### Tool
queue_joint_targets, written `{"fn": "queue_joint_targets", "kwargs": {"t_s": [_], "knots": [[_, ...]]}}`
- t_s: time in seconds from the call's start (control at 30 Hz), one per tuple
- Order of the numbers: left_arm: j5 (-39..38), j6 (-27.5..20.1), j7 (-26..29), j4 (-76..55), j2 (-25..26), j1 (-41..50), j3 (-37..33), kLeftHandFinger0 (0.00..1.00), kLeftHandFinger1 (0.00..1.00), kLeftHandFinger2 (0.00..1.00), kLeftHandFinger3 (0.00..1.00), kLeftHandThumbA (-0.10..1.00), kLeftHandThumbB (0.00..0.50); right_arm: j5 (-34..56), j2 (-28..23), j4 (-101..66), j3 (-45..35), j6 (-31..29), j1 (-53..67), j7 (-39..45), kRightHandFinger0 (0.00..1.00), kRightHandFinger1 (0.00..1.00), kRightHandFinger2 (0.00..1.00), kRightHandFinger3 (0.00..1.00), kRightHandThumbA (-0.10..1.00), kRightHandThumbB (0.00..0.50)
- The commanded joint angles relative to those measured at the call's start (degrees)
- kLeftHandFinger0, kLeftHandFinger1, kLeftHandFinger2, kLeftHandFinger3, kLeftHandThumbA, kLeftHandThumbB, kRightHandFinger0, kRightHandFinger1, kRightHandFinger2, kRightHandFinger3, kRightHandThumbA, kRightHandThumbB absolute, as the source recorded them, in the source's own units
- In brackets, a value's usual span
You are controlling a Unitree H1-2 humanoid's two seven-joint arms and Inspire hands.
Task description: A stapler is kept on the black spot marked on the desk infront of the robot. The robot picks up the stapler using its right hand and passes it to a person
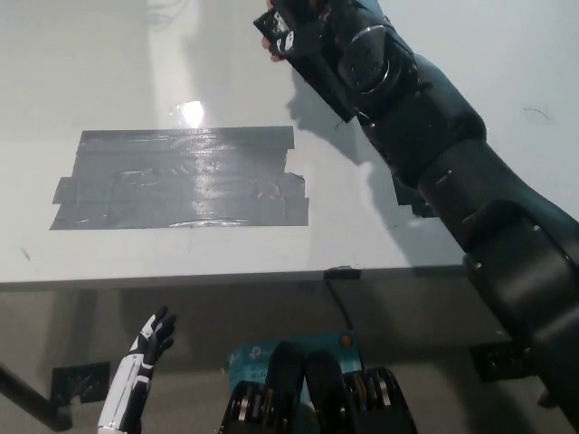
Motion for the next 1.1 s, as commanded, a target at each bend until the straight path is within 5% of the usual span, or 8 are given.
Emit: {"fn": "queue_joint_targets", "kwargs": {"t_s": [0.0, 0.1, 0.57, 0.77, 0.87, 0.93, 0.97, 1.07], "knots": [[0.4, -1.0, -0.6, -1.2, 1.0, -0.9, -0.5, 1.0, 1.0, 1.0, 1.0, 1.0, 0.5, -3.1, -2.4, -0.9, 0.7, -3.6, -4.8, 2.3, 1.0, 1.0, 1.0, 1.0, 0.92, 0.356], [0.7, -1.2, -0.4, -1.1, 1.1, -0.9, -0.6, 1.0, 1.0, 1.0, 1.0, 1.0, 0.5, -3.2, -2.9, -1.3, 0.5, -3.9, -4.2, 3.5, 1.0, 1.0, 1.0, 1.0, 0.96, 0.393], [0.5, -0.7, -0.3, -1.3, 0.9, -0.9, -0.8, 1.0, 1.0, 1.0, 1.0, 1.0, 0.499, -3.9, -7.8, -13.7, -1.0, 0.4, -0.8, 10.2, 1.0, 1.0, 1.0, 1.0, 1.0, 0.378], [-0.5, 1.0, -0.6, -2.0, 0.5, -1.1, -0.6, 1.0, 1.0, 1.0, 1.0, 1.0, 0.5, -1.1, -12.2, -37.0, -6.8, 5.1, 5.8, 12.8, 1.0, 1.0, 1.0, 1.0, 0.99, 0.343], [-1.3, -0.6, -1.0, -1.1, 0.7, -1.5, -0.6, 1.0, 1.0, 1.0, 1.0, 1.0, 0.5, -0.3, -15.9, -56.8, -9.2, 10.9, 12.3, 16.4, 1.0, 1.0, 1.0, 1.0, 1.0, 0.355], [-0.9, -0.6, -0.6, -0.9, 0.6, -1.8, -0.5, 1.0, 1.0, 1.0, 1.0, 1.0, 0.5, 0.8, -18.3, -67.4, -10.3, 12.7, 16.3, 18.5, 1.0, 1.0, 1.0, 1.0, 1.0, 0.407], [-0.7, -0.5, -0.4, -1.0, 0.6, -1.8, -0.5, 1.0, 1.0, 1.0, 1.0, 1.0, 0.5, 2.1, -19.3, -72.6, -11.1, 13.4, 18.5, 19.4, 1.0, 1.0, 1.0, 1.0, 1.0, 0.362], [-0.5, -0.1, -0.1, -1.3, 0.6, -2.3, -0.2, 1.0, 1.0, 1.0, 1.0, 1.0, 0.5, 6.8, -21.9, -85.8, -13.6, 16.1, 24.6, 21.8, 1.0, 1.0, 1.0, 1.0, 1.0, 0.36]]}}
